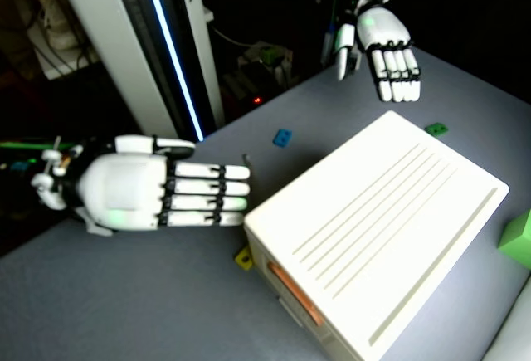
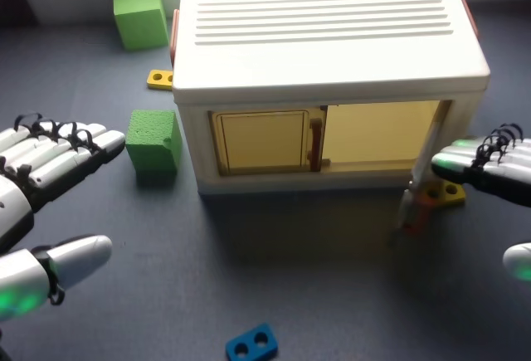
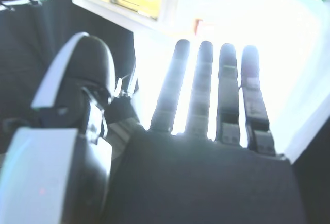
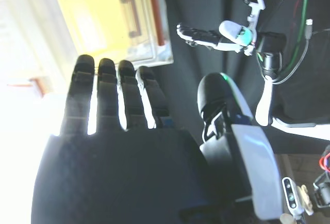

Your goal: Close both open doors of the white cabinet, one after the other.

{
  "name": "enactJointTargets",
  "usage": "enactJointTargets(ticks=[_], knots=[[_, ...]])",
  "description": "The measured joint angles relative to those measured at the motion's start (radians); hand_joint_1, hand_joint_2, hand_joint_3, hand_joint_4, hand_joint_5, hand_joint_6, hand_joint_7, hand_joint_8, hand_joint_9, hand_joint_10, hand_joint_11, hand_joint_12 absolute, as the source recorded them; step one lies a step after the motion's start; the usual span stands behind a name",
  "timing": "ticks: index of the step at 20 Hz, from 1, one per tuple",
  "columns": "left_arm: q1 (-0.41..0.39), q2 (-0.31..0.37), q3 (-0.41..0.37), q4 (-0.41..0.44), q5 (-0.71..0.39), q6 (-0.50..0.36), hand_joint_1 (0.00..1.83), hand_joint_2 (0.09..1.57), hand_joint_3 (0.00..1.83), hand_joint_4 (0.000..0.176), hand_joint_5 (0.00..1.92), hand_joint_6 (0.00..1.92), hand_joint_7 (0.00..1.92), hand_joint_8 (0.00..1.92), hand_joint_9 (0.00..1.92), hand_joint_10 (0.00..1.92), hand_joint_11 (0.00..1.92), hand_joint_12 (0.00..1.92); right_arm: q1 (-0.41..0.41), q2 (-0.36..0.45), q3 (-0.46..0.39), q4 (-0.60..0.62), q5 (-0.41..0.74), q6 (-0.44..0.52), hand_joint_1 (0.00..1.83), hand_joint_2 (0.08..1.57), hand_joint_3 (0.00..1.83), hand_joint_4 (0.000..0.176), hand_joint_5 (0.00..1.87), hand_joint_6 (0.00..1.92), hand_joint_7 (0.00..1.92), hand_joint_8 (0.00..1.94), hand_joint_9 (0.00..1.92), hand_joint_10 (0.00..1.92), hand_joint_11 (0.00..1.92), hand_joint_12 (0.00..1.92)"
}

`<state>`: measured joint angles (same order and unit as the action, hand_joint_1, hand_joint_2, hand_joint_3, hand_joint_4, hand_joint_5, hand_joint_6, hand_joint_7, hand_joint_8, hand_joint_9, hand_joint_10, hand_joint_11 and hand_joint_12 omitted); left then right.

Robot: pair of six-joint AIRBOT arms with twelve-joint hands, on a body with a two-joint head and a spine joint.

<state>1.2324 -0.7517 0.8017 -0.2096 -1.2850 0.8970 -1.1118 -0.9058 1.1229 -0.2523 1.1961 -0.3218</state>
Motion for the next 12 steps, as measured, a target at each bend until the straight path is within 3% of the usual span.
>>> enactJointTargets(ticks=[4,7,12], knots=[[0.007,0.000,-0.002,-0.001,-0.011,0.000,0.00,1.38,0.00,0.000,0.05,0.00,0.10,0.00,0.13,0.00,0.00,0.49,0.013,-0.011,0.005,-0.016,-0.019,0.007,0.00,1.52,0.01,0.000,0.00,0.00,0.00,0.00,0.00,0.00,0.00,0.00],[0.007,0.000,-0.003,-0.003,-0.011,0.000,0.00,1.39,0.00,0.000,0.05,0.00,0.09,0.00,0.11,0.00,0.00,0.43,0.047,-0.025,0.013,-0.041,-0.033,0.009,0.00,1.52,0.01,0.000,0.00,0.00,0.00,0.00,0.00,0.00,0.00,0.00],[0.007,0.000,-0.005,-0.004,-0.018,0.000,0.00,1.38,0.00,0.000,0.07,0.00,0.11,0.01,0.13,0.01,0.00,0.49,0.097,-0.060,0.033,-0.081,-0.065,0.022,0.00,1.54,0.01,0.000,0.00,0.00,0.00,0.00,0.00,0.00,0.00,0.00]])
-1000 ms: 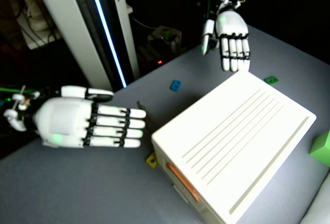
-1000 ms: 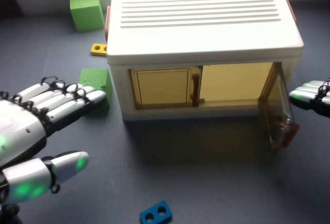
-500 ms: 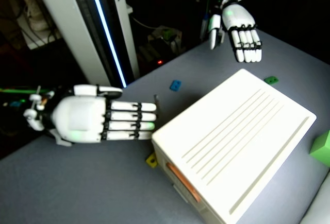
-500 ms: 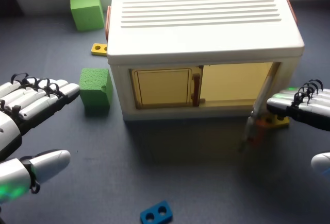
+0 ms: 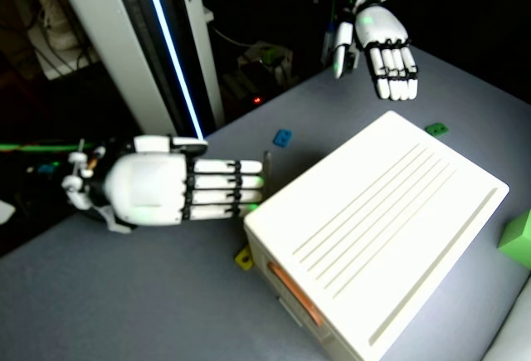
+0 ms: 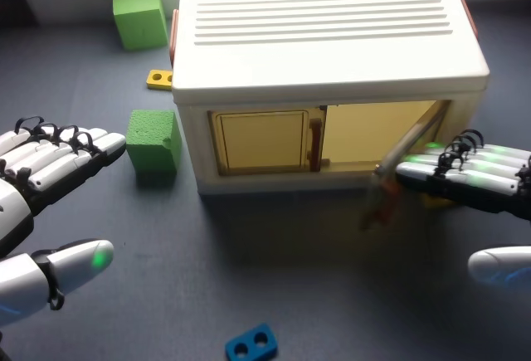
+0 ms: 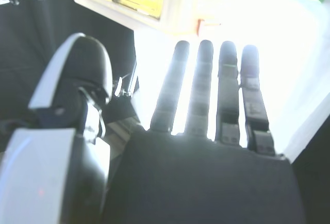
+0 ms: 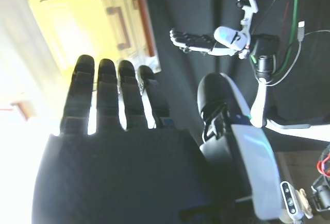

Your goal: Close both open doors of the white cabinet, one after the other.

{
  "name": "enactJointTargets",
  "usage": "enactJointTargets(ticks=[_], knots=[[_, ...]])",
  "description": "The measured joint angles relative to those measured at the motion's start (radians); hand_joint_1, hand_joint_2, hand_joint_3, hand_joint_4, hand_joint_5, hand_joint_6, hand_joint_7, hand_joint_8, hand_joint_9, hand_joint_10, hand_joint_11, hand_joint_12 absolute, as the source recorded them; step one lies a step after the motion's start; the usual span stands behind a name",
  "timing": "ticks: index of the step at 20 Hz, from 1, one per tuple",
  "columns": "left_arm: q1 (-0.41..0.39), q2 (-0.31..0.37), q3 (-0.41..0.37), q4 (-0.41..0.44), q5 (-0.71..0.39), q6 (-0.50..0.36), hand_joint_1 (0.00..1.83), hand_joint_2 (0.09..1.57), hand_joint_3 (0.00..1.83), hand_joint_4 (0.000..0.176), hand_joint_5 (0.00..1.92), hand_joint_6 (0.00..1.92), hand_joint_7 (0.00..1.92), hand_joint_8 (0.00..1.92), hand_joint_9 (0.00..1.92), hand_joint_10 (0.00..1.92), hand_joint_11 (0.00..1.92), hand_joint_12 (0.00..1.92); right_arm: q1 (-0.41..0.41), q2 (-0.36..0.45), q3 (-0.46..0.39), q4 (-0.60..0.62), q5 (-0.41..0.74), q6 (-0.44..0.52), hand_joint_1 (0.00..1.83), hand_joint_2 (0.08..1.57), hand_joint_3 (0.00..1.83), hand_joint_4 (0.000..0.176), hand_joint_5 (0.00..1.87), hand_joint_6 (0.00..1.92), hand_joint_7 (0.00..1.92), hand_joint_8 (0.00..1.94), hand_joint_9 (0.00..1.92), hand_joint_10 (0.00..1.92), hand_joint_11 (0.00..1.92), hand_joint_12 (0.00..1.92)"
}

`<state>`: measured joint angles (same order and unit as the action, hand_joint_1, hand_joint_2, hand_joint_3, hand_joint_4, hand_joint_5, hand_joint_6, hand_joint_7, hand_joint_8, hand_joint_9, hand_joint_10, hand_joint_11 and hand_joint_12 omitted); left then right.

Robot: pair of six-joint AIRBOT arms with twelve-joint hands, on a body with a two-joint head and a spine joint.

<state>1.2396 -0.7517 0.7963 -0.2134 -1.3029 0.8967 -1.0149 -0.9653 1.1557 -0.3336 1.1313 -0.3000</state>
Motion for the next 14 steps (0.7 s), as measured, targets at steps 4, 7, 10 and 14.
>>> enactJointTargets(ticks=[4,7,10,14], knots=[[0.002,0.000,0.000,0.000,0.000,0.000,0.00,1.37,0.00,0.000,0.06,0.00,0.09,0.00,0.11,0.00,0.00,0.44,0.026,-0.023,0.018,-0.001,-0.011,0.000,0.00,1.53,0.01,0.000,0.01,0.00,0.00,0.00,0.00,0.00,0.00,0.00],[0.002,0.000,0.000,0.001,-0.003,0.000,0.00,1.37,0.00,0.000,0.07,0.00,0.09,0.00,0.10,0.00,0.00,0.44,0.055,-0.047,0.035,0.001,-0.014,0.001,0.00,1.54,0.01,0.000,0.02,0.00,0.00,0.00,0.00,0.00,0.00,0.00],[0.002,0.000,0.000,0.000,-0.008,0.000,0.00,1.37,0.00,0.000,0.06,0.00,0.08,0.00,0.10,0.00,0.00,0.44,0.071,-0.063,0.049,0.004,-0.024,0.001,0.00,1.53,0.00,0.000,0.02,0.00,0.00,0.00,0.00,0.00,0.05,0.02],[0.002,0.000,0.000,0.000,-0.015,0.000,0.00,1.38,0.00,0.000,0.06,0.00,0.08,0.00,0.10,0.00,0.00,0.43,0.071,-0.060,0.040,0.019,-0.026,0.000,0.00,1.55,0.01,0.000,0.01,0.00,0.00,0.00,0.00,0.00,0.04,0.02]])
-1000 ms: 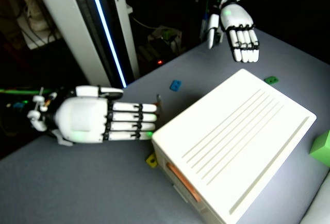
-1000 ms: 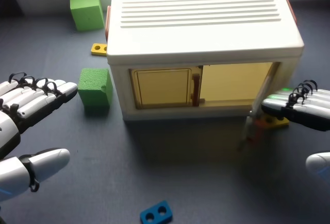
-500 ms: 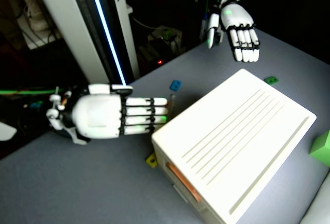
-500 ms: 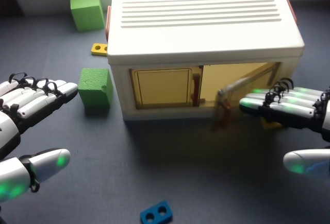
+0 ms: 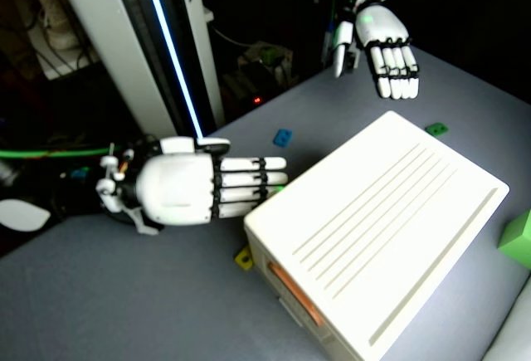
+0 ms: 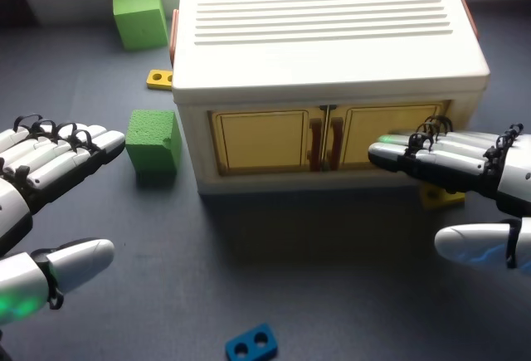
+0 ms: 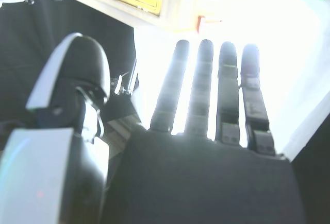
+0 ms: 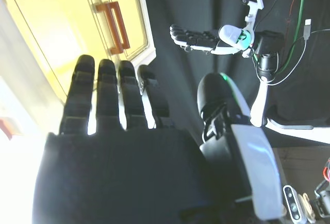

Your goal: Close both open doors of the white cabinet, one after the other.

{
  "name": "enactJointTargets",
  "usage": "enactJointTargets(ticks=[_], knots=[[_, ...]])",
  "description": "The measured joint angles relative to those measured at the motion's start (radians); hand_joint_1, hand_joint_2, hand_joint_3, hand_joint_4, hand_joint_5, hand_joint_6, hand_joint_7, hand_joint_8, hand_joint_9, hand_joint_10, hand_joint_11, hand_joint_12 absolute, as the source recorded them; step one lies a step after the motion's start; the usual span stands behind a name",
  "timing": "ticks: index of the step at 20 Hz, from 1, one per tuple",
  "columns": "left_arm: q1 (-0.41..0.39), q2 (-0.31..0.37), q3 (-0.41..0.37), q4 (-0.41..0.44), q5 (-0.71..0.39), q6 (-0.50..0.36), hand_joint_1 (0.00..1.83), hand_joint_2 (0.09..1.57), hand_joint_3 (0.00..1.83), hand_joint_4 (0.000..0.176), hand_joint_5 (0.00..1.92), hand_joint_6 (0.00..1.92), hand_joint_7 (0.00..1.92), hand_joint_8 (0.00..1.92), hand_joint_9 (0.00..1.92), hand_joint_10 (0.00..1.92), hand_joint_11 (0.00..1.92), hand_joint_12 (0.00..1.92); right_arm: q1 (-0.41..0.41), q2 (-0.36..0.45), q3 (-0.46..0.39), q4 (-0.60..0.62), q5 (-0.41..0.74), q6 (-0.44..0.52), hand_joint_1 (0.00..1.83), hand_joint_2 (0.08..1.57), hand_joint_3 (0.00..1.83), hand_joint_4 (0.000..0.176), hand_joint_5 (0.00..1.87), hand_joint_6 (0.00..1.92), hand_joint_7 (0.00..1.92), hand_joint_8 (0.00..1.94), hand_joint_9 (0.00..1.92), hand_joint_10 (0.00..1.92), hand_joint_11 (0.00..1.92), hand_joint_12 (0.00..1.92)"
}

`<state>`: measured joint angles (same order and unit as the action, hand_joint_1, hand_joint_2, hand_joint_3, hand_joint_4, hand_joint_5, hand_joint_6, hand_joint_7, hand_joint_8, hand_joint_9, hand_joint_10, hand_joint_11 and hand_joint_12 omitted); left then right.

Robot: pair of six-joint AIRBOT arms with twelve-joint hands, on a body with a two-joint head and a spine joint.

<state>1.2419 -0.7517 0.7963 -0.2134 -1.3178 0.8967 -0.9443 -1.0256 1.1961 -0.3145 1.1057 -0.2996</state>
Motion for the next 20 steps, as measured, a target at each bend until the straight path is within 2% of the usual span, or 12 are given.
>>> enactJointTargets(ticks=[1,3,4,7,10,11,12,14,16,18,19,20], knots=[[0.004,0.000,-0.002,0.000,-0.008,0.000,0.00,1.39,0.00,0.000,0.09,0.00,0.11,0.00,0.13,0.00,0.00,0.50,0.000,0.014,-0.018,0.003,0.002,0.000,0.00,1.54,0.00,0.000,0.00,0.00,0.00,0.00,0.00,0.00,0.00,0.00],[0.006,0.000,-0.006,-0.003,-0.014,0.000,0.00,1.40,0.00,0.000,0.08,0.00,0.10,0.00,0.11,0.00,0.00,0.38,-0.021,0.051,-0.051,0.011,0.038,0.012,0.00,1.53,0.00,0.000,0.00,0.00,0.00,0.00,0.00,0.00,0.00,0.00],[0.006,0.000,-0.006,-0.002,-0.021,0.000,0.00,1.40,0.00,0.000,0.08,0.00,0.10,0.00,0.11,0.00,0.00,0.38,-0.041,0.069,-0.062,0.015,0.063,0.020,0.00,1.53,0.00,0.000,0.00,0.00,0.00,0.00,0.00,0.00,0.00,0.00],[0.010,0.000,-0.007,-0.020,-0.056,0.000,0.00,1.44,0.01,0.000,0.07,0.00,0.03,0.00,0.04,0.00,0.00,0.30,-0.210,0.144,-0.092,0.137,0.184,0.064,0.00,1.50,0.00,0.000,0.06,0.02,0.05,0.01,0.02,0.01,0.05,0.02],[0.021,0.000,-0.007,-0.036,-0.113,0.000,0.00,1.41,0.00,0.000,0.08,0.00,0.06,0.00,0.07,0.00,0.00,0.38,-0.312,0.188,-0.104,0.271,0.318,0.066,0.00,1.48,0.00,0.000,0.07,0.00,0.05,0.01,0.00,0.00,0.00,0.00],[0.023,0.000,-0.007,-0.049,-0.130,-0.002,0.00,1.41,0.00,0.000,0.07,0.00,0.04,0.00,0.05,0.01,0.00,0.26,-0.321,0.192,-0.104,0.309,0.359,0.066,0.00,1.50,0.01,0.000,0.10,0.01,0.07,0.01,0.02,0.01,0.01,0.00],[0.024,-0.001,-0.005,-0.068,-0.147,-0.006,0.00,1.41,0.00,0.000,0.04,0.01,0.01,0.00,0.01,0.00,0.00,0.05,-0.322,0.192,-0.104,0.338,0.388,0.063,0.00,1.52,0.01,0.000,0.10,0.01,0.06,0.01,0.00,0.00,0.00,0.00],[0.023,-0.019,0.020,-0.093,-0.201,-0.037,0.00,1.41,0.00,0.000,0.04,0.01,0.01,0.00,0.00,0.00,0.00,0.01,-0.322,0.192,-0.103,0.380,0.436,0.037,0.02,1.54,0.01,0.000,0.09,0.00,0.04,0.00,0.00,0.00,0.00,0.00],[0.013,-0.033,0.046,-0.112,-0.230,-0.073,0.00,1.48,0.03,0.000,0.04,0.00,0.00,0.00,0.00,0.00,0.00,0.00,-0.322,0.182,-0.092,0.436,0.477,0.013,0.30,1.51,0.00,0.000,0.15,0.01,0.09,0.01,0.07,0.01,0.07,0.03],[-0.024,-0.038,0.060,-0.112,-0.251,-0.084,0.00,1.50,0.03,0.000,0.00,0.00,0.00,0.00,0.00,0.00,0.00,0.00,-0.322,0.173,-0.081,0.499,0.518,0.011,0.43,1.50,0.00,0.000,0.15,0.00,0.12,0.01,0.10,0.01,0.08,0.05],[-0.034,-0.043,0.069,-0.101,-0.271,-0.086,0.00,1.51,0.03,0.000,0.01,0.00,0.00,0.00,0.00,0.00,0.00,0.00,-0.319,0.173,-0.081,0.511,0.528,0.010,0.43,1.51,0.00,0.000,0.15,0.00,0.14,0.00,0.12,0.00,0.02,0.25],[-0.040,-0.048,0.074,-0.098,-0.286,-0.099,0.00,1.51,0.03,0.000,0.00,0.00,0.00,0.00,0.00,0.00,0.00,0.00,-0.299,0.171,-0.080,0.508,0.525,-0.001,0.34,1.46,0.00,0.000,0.21,0.01,0.18,0.00,0.15,0.00,0.00,0.42]])
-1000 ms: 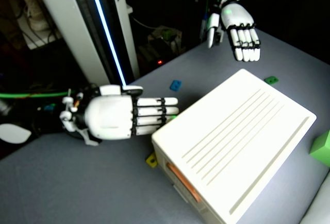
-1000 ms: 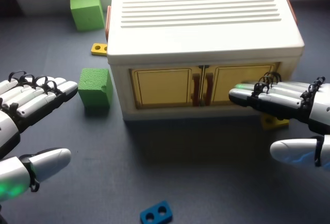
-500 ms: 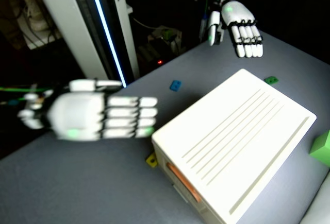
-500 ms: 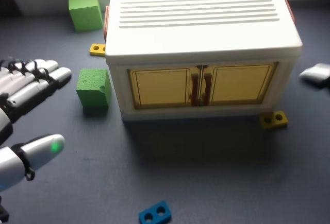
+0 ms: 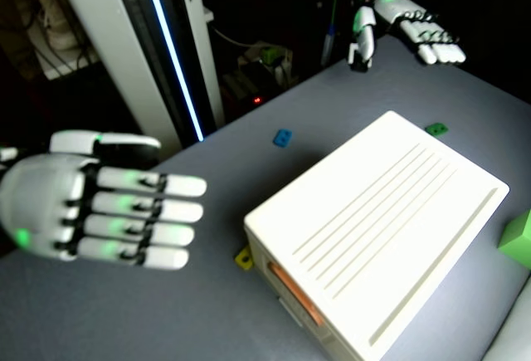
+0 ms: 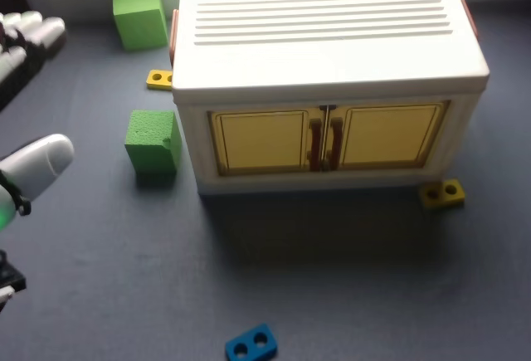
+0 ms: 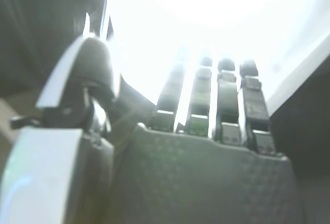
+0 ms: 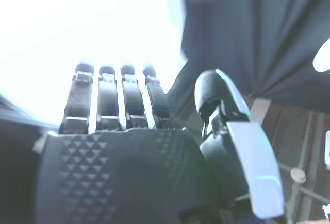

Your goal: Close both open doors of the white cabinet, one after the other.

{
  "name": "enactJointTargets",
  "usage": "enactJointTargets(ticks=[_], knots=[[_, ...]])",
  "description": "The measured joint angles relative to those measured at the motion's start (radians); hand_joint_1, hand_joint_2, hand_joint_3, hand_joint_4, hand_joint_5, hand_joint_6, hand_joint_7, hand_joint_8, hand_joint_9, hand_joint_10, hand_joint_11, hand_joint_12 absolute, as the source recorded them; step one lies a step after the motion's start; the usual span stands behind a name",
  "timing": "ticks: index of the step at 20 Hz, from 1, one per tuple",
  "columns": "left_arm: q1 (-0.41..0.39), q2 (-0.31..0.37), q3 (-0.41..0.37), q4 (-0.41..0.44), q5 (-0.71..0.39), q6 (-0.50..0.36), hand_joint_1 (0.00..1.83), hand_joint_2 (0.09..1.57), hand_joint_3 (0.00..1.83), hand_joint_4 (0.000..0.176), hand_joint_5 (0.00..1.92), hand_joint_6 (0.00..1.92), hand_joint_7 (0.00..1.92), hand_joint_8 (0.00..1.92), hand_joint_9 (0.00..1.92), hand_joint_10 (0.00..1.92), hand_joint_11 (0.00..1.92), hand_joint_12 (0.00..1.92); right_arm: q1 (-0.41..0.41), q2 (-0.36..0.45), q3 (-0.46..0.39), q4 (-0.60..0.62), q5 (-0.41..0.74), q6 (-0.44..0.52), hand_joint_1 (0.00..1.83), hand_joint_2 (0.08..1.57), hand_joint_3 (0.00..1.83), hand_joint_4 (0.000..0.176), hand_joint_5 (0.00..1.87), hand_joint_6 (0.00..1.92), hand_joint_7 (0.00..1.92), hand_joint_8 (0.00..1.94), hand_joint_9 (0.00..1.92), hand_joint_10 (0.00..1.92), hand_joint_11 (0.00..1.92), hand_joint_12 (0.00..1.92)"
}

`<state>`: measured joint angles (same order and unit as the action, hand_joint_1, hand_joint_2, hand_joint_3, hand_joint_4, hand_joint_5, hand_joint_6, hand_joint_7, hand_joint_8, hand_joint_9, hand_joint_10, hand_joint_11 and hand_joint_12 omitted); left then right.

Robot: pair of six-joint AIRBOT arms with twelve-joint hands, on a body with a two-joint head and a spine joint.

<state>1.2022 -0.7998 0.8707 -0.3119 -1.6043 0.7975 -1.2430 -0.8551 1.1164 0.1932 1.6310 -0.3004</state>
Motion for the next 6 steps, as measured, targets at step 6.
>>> enactJointTargets(ticks=[6], knots=[[-0.019,-0.009,0.035,0.014,-0.004,-0.100,0.04,1.43,0.00,0.000,0.00,0.00,0.00,0.00,0.00,0.00,0.00,0.00,0.160,-0.016,0.017,-0.101,0.006,-0.017,0.46,1.39,0.00,0.000,0.38,0.04,0.45,0.01,0.44,0.03,0.00,1.23]])
